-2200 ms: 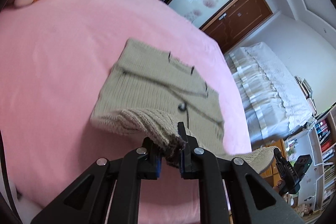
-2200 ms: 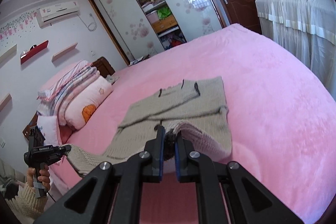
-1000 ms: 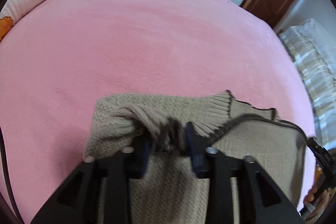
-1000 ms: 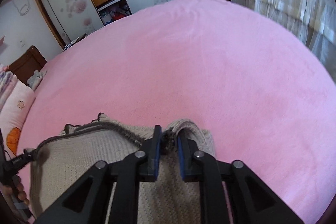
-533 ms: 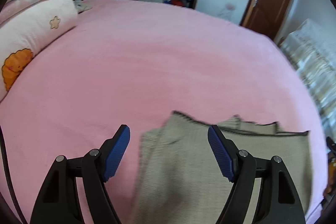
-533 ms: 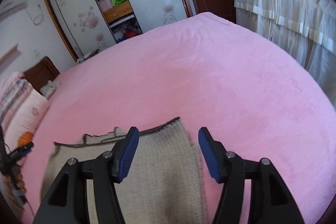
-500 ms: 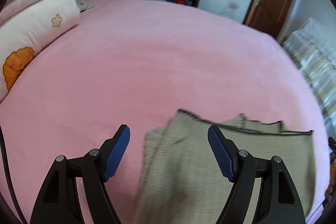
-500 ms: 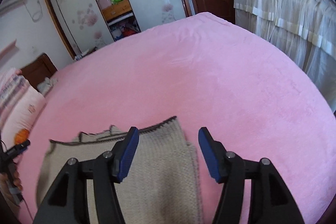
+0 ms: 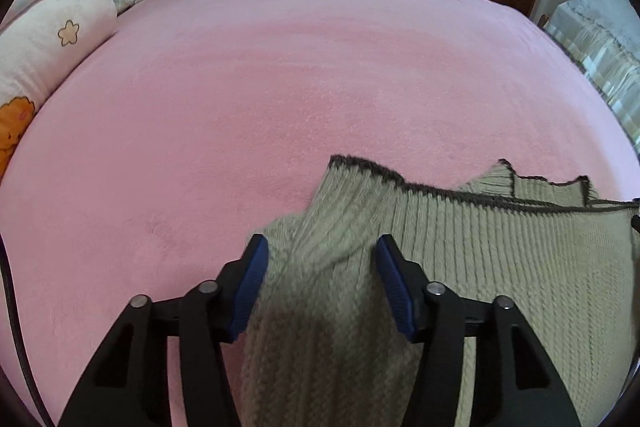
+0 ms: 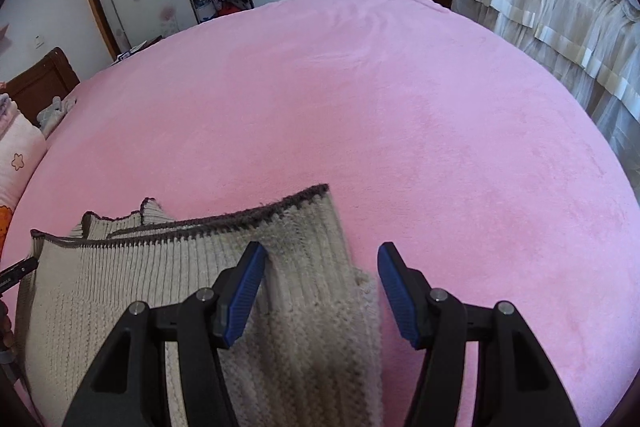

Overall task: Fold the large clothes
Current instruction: 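Grasp the folded edge with both grippers, straighten it and release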

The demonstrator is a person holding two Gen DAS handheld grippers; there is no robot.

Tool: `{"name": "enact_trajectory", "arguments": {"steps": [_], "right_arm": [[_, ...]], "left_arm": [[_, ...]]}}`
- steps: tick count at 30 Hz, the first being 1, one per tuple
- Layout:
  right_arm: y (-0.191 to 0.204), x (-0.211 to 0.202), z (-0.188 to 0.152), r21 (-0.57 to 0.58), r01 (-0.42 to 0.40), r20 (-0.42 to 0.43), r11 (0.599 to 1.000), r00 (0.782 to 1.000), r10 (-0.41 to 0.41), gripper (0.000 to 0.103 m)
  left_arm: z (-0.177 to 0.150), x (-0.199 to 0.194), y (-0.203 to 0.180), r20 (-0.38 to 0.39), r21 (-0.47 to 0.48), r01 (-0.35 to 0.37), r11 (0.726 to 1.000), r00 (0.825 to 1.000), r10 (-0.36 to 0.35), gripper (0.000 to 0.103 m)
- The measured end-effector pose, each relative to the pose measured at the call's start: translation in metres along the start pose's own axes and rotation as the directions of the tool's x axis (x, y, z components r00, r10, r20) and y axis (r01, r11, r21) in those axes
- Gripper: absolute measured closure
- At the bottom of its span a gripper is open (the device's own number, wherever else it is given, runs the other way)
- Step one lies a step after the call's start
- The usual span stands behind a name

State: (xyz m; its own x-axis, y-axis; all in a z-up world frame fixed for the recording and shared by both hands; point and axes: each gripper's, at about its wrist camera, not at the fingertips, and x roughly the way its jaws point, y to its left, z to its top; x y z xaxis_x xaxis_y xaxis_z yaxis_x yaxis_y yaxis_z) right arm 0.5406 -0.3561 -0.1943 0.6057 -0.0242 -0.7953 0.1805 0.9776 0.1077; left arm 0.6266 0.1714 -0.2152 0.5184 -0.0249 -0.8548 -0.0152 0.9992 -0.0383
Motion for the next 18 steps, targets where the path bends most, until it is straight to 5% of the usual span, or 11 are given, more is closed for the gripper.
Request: {"name": "enact_trajectory", "arguments": {"steps": [2,3,8,15,17,18], "right_arm": [[0.007,0.008,-0.001,-0.037,0.023,-0.031,0.999,0.999,-0.024,0.088],[0.01,0.009,-0.002,-0.054,0.032,-0.034,0.998,0.999,-0.034,0.095],[0.002,-0.003,-0.006,-0.007,0.062,0.068,0.998,0.996,-0.061,0.096],[-0.002,0.023,-0.014,-0.002,0.156,-0.014,0.988,0.988,-0.156,0.094],[0.0,0.019,-0.011,-0.01,0.171,-0.023,0.985,0.985,-0.171,0.088],[0.0,0.012,-0.01,0.0,0.169,-0.025,0.986,0.985,-0.169,0.085]], "left_arm": [[0.005,0.007,-0.002,-0.012,0.002,-0.038,0.999,0.999,0.039,0.077],[0.007,0.009,-0.002,-0.018,-0.001,-0.051,0.999,0.999,0.051,0.093],[0.008,0.018,-0.004,-0.006,-0.04,-0.089,0.995,0.996,0.089,0.095],[0.004,0.029,-0.019,-0.009,0.019,-0.166,0.986,0.986,0.166,0.092],[0.005,0.016,-0.023,-0.006,0.034,-0.166,0.986,0.986,0.166,0.084],[0.005,0.007,-0.024,-0.006,0.032,-0.157,0.987,0.988,0.157,0.069]]}}
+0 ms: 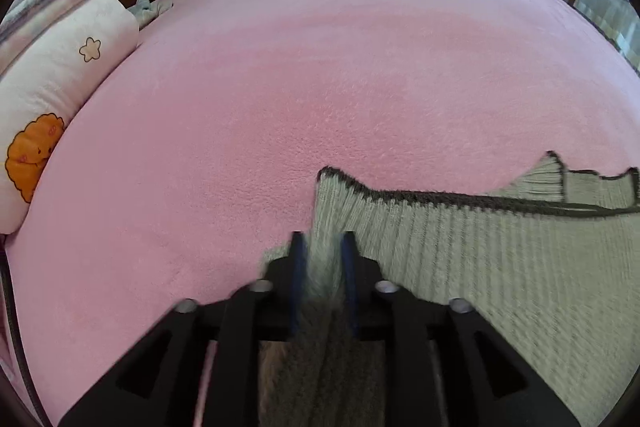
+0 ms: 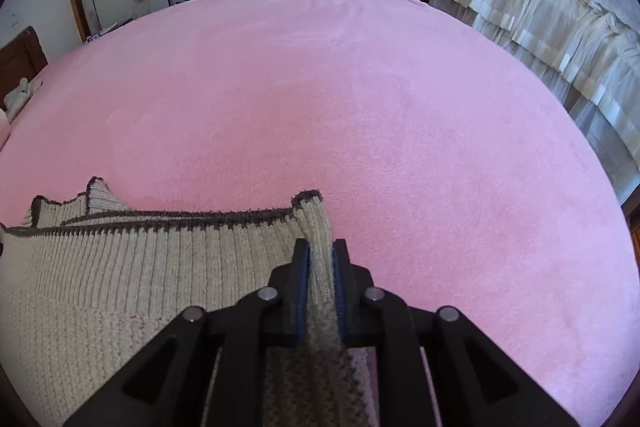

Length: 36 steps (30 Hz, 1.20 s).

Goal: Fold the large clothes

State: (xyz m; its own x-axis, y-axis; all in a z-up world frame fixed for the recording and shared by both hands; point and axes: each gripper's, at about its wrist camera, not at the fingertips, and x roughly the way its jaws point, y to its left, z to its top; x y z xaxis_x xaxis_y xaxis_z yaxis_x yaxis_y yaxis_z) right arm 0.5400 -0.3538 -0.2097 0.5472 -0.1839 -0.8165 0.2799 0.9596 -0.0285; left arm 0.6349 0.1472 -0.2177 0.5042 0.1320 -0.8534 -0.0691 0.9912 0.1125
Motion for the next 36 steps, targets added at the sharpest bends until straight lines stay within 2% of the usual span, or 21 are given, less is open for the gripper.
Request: {"name": "enact_trajectory", "arguments": {"steps": [1,3,5,7,11,14,17,19,21,23,25,26,28,29,31,34,36], "right_arm": [[0.0,-0.007,0.0,0.007,-0.004,0.005,1.0,1.0,0.004,0.08],[0.002,-0.03,-0.004,0.018,-0.02,0.041,1.0,0.999,0.019,0.076],[0.004,-0.055,-0.009,0.014,-0.038,0.084,0.999,0.996,0.036,0.075],[0.019,-0.09,-0.022,-0.011,-0.096,0.129,0.995,0.987,0.097,0.075],[0.064,-0.143,-0.055,-0.084,-0.227,0.127,0.97,0.963,0.236,0.075],[0.111,-0.176,-0.1,-0.119,-0.375,0.092,0.919,0.918,0.386,0.075],[0.153,-0.191,-0.144,-0.145,-0.446,0.047,0.883,0.889,0.456,0.075],[0.171,-0.19,-0.167,-0.175,-0.437,0.028,0.882,0.893,0.448,0.075],[0.174,-0.176,-0.184,-0.178,-0.421,-0.018,0.889,0.905,0.425,0.074],[0.167,-0.163,-0.192,-0.155,-0.395,-0.062,0.905,0.919,0.39,0.075],[0.139,-0.15,-0.197,-0.12,-0.334,-0.064,0.935,0.942,0.328,0.075],[0.128,-0.147,-0.196,-0.107,-0.311,-0.058,0.944,0.95,0.306,0.078],[0.094,-0.14,-0.197,-0.082,-0.234,-0.042,0.969,0.972,0.231,0.079],[0.079,-0.136,-0.198,-0.072,-0.212,-0.04,0.975,0.977,0.209,0.087],[0.04,-0.132,-0.199,-0.044,-0.168,-0.038,0.985,0.985,0.167,0.103],[-0.004,-0.131,-0.201,0.004,-0.135,-0.015,0.991,0.991,0.135,0.103],[-0.021,-0.129,-0.201,0.034,-0.191,-0.005,0.981,0.981,0.192,0.103]], "left_arm": [[-0.001,-0.011,0.002,0.004,-0.003,0.003,1.0,1.0,-0.003,0.05],[-0.011,-0.037,-0.002,0.045,0.002,-0.007,1.0,0.999,0.007,0.042],[-0.022,-0.068,0.002,0.093,0.003,0.01,1.0,0.996,-0.01,0.042],[-0.04,-0.103,0.003,0.133,0.005,0.017,1.0,0.991,-0.017,0.042],[-0.096,-0.172,0.0,0.234,-0.034,0.087,0.996,0.969,-0.077,0.039],[-0.136,-0.191,-0.008,0.233,-0.096,0.175,0.98,0.961,-0.149,0.038],[-0.174,-0.194,-0.023,0.21,-0.139,0.239,0.961,0.955,-0.208,0.038],[-0.19,-0.186,-0.031,0.195,-0.129,0.229,0.965,0.96,-0.201,0.038],[-0.204,-0.171,-0.035,0.156,-0.114,0.194,0.974,0.972,-0.175,0.038],[-0.21,-0.151,-0.033,0.094,-0.098,0.152,0.983,0.985,-0.143,0.038],[-0.216,-0.134,-0.022,0.046,-0.118,0.115,0.986,0.993,-0.11,0.039],[-0.218,-0.129,-0.012,0.039,-0.144,0.112,0.983,0.993,-0.108,0.039],[-0.223,-0.124,0.011,0.042,-0.206,0.155,0.966,0.988,-0.15,0.04],[-0.225,-0.122,0.021,0.044,-0.224,0.158,0.962,0.987,-0.152,0.04],[-0.228,-0.12,0.033,0.041,-0.218,0.168,0.961,0.986,-0.163,0.054],[-0.234,-0.118,0.037,0.045,-0.183,0.17,0.968,0.985,-0.164,0.056],[-0.233,-0.115,0.039,0.05,-0.161,0.153,0.975,0.988,-0.147,0.056]]}}
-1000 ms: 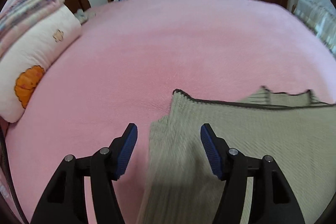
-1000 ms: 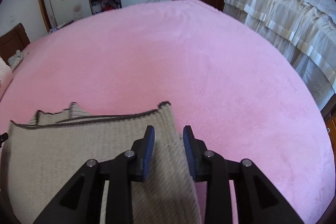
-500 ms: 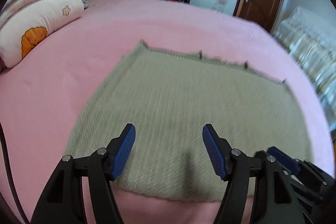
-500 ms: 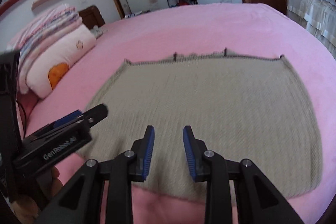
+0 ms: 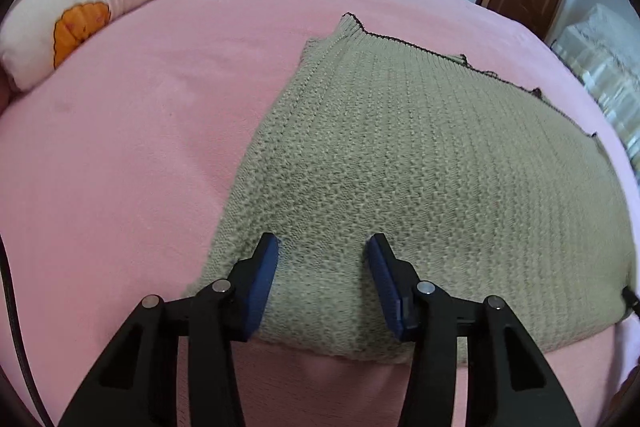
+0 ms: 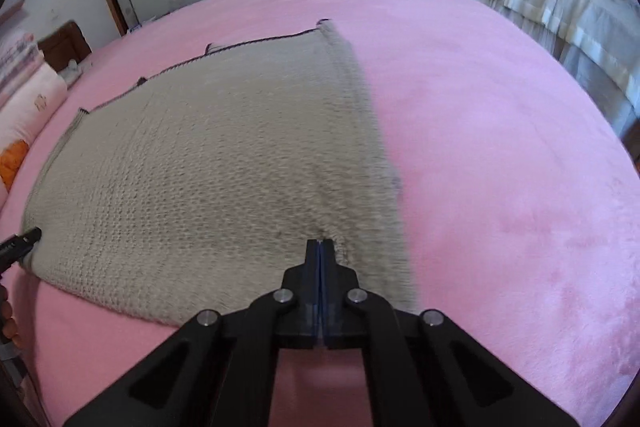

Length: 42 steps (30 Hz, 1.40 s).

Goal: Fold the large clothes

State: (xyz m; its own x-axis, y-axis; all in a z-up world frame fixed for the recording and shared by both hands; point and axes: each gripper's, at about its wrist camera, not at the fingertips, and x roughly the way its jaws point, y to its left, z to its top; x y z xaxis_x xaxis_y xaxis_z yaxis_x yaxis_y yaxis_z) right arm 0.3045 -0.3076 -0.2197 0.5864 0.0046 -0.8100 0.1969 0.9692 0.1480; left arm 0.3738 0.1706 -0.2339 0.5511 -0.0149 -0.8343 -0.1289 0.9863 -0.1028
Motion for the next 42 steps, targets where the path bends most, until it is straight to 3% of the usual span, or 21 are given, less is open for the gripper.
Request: {"name": "enact_trajectory", "arguments": {"steps": [8,15,18,23,26,30,35,42], "right_arm": [[0.024,0.01,-0.013,-0.088,0.108,-0.007,0.99,0.994,-0.109,0.103],[0.008,0.003,-0.009,-0.061,0.055,-0.031,0.997,0.998,-0.057,0.103],[0.011,-0.011,-0.002,-0.026,0.024,-0.029,0.999,0.999,-0.025,0.1],[0.046,-0.022,0.032,-0.109,-0.006,0.022,0.994,1.0,0.008,0.1],[0.075,-0.016,0.058,-0.143,-0.034,0.044,0.989,0.998,0.041,0.1],[0.12,0.0,0.079,-0.199,-0.088,0.058,0.976,0.993,0.101,0.1],[0.172,0.023,0.083,-0.273,-0.147,0.032,0.951,0.986,0.162,0.1],[0.2,0.057,0.063,-0.315,-0.161,-0.058,0.935,0.987,0.15,0.1]], "left_arm": [[0.006,0.012,0.003,-0.015,0.003,-0.016,1.0,1.0,0.016,0.056],[0.016,-0.004,0.001,-0.061,-0.033,0.013,0.999,0.998,-0.015,0.056],[0.025,-0.024,-0.012,-0.023,-0.004,0.024,1.0,0.999,-0.024,0.055],[0.059,-0.035,-0.037,0.035,0.044,0.036,0.998,0.999,-0.037,0.049],[0.069,-0.029,-0.042,0.021,-0.012,0.075,0.997,0.997,-0.074,0.049],[0.056,-0.019,-0.036,-0.011,-0.132,0.158,0.979,0.987,-0.16,0.049],[0.019,-0.009,-0.027,-0.029,-0.219,0.182,0.959,0.981,-0.193,0.049],[0.007,0.002,-0.038,-0.037,-0.16,0.142,0.977,0.988,-0.15,0.049]]}}
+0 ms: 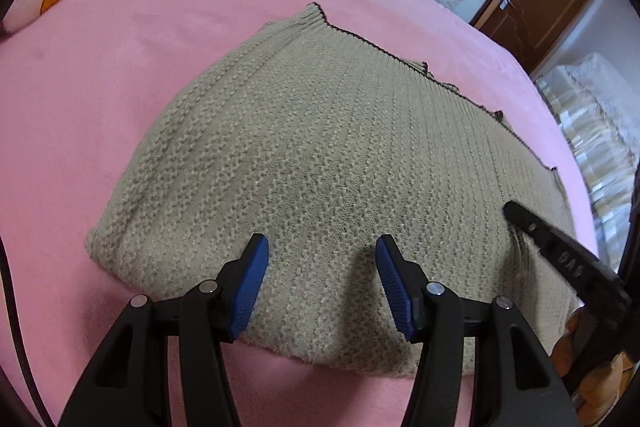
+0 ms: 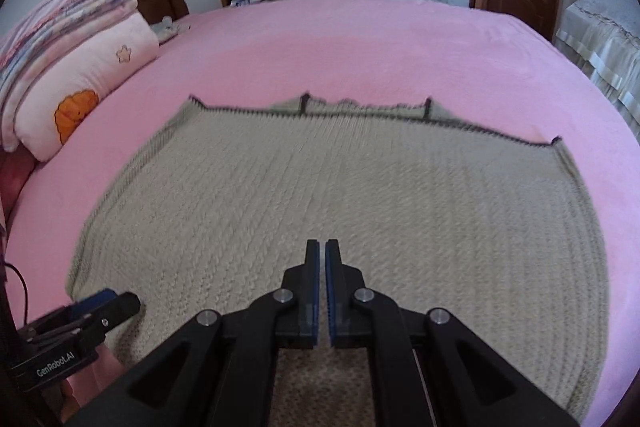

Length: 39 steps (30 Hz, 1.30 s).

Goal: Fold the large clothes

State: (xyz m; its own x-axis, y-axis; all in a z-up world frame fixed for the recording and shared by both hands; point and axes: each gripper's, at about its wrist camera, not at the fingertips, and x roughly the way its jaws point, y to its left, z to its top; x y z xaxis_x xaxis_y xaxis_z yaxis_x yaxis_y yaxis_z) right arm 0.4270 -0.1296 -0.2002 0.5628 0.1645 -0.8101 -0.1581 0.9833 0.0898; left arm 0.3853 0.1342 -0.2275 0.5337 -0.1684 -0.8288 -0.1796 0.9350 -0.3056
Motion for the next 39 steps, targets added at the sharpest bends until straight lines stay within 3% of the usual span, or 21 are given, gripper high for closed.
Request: {"name": "enact_trajectory", "arguments": {"steps": [13,18,21,25,31,35,39], "right_arm": [[0.0,0.015,-0.015,0.004,0.012,-0.022,1.0,1.0,-0.012,0.1],[0.0,0.016,-0.016,0.008,0.012,-0.021,1.0,1.0,-0.012,0.1],[0.0,0.017,-0.015,0.006,0.012,-0.024,1.0,1.0,-0.011,0.1],[-0.002,0.018,-0.015,0.013,0.004,-0.028,1.0,1.0,-0.004,0.1],[-0.003,0.018,-0.014,0.02,0.007,-0.032,1.0,0.999,-0.006,0.1],[-0.002,0.018,-0.015,0.022,0.017,-0.03,1.0,0.999,-0.016,0.1],[0.0,0.018,-0.016,0.012,0.023,-0.027,1.0,0.999,-0.023,0.1]], "left_arm": [[-0.009,-0.026,0.001,0.017,0.019,0.022,1.0,1.0,-0.022,0.048],[-0.024,-0.048,0.016,0.017,-0.009,0.06,0.998,0.998,-0.06,0.048],[-0.035,-0.058,0.036,0.003,-0.075,0.123,0.99,0.992,-0.123,0.048],[-0.051,-0.061,0.065,-0.006,-0.208,0.238,0.949,0.97,-0.244,0.048],[-0.063,-0.046,0.085,0.032,-0.326,0.39,0.861,0.915,-0.402,0.048],[-0.059,-0.028,0.088,0.074,-0.371,0.45,0.812,0.886,-0.458,0.048],[-0.052,-0.006,0.09,0.085,-0.406,0.466,0.786,0.876,-0.475,0.048]]}}
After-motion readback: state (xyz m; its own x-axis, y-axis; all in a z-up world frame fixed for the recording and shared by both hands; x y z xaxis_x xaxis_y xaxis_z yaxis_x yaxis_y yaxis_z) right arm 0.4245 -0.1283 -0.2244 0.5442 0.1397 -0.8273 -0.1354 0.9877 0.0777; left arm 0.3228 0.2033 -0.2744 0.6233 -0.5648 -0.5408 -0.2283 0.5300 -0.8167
